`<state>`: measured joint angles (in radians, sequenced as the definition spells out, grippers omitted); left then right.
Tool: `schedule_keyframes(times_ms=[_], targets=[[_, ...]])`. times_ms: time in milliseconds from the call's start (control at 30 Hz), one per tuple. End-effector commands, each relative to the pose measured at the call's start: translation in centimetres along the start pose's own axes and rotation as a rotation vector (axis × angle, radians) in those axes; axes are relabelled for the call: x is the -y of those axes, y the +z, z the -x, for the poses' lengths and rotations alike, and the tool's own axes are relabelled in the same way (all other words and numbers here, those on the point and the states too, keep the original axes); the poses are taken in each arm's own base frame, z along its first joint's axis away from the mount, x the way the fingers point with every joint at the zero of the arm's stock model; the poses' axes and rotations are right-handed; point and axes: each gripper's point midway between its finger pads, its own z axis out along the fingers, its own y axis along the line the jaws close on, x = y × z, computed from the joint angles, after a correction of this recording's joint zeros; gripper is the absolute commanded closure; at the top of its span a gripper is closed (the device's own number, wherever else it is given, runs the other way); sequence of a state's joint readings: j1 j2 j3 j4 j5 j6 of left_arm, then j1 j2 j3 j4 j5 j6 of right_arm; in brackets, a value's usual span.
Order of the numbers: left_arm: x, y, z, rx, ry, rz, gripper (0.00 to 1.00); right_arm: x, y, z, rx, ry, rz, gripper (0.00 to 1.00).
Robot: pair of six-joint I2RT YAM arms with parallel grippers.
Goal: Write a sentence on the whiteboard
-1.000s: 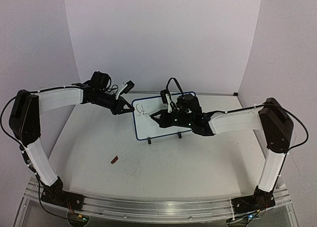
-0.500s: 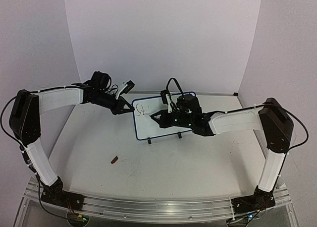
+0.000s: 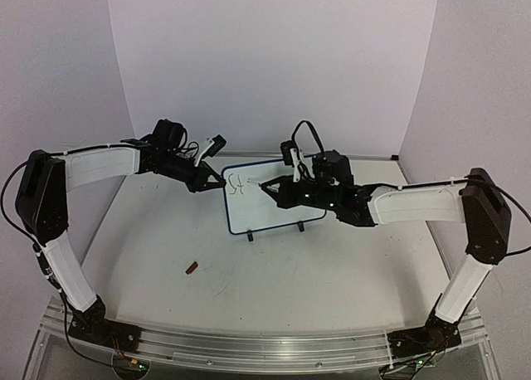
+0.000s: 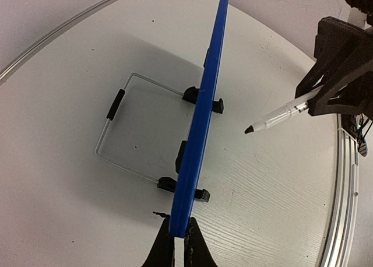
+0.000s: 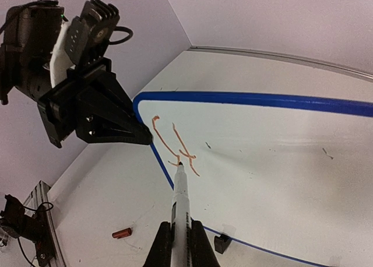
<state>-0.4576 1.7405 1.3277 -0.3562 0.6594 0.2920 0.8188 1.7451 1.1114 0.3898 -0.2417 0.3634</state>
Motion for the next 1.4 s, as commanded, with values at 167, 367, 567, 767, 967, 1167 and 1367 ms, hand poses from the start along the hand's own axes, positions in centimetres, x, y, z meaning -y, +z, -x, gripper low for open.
schedule_keyframes(times_ms=[167, 367, 567, 767, 967, 1167, 1367], targets=[[-0.2, 0.8, -1.3, -0.058, 0.005, 0.012, 1.0, -0.6, 0.4, 1.6, 0.046, -0.017, 0.019, 1.0], [-0.2, 0.8, -1.3, -0.059, 0.004, 0.012, 1.0, 0.1, 1.3, 1.1, 0.036, -0.01, -0.002, 1.0], [-0.1, 0.8, -1.2, -0.059, 0.007, 0.011, 1.0, 0.7, 2.0, 0.7, 0.03, -0.006, -0.022, 1.0], [-0.1, 0.8, -1.3, -0.06, 0.008, 0.011, 1.0, 1.1, 2.3, 0.5, 0.03, -0.005, -0.038, 1.0], [-0.1, 0.9, -1.4, -0.062, 0.007, 0.01, 1.0, 1.7, 2.4, 0.3, 0.032, -0.004, -0.068, 1.0], [-0.1, 0.9, -1.4, -0.064, 0.006, 0.011, 1.0, 2.2, 2.2, 0.3, 0.039, -0.002, -0.093, 1.0], [-0.2, 0.9, -1.4, -0.064, 0.007, 0.013, 1.0, 2.6, 1.5, 0.5, 0.053, -0.003, -0.119, 1.0]])
